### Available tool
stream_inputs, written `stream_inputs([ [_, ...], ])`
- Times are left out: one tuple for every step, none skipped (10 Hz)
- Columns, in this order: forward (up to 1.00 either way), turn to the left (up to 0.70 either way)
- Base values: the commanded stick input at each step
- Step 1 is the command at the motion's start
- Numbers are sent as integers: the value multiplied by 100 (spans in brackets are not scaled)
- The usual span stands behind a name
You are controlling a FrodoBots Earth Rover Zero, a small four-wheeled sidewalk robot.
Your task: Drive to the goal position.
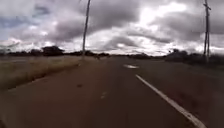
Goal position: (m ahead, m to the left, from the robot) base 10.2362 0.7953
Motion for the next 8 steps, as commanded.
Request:
stream_inputs([
  [100,-36],
  [100,-36],
  [100,-36],
  [100,-28],
  [100,-7],
  [100,4],
  [100,4],
  [100,4],
])
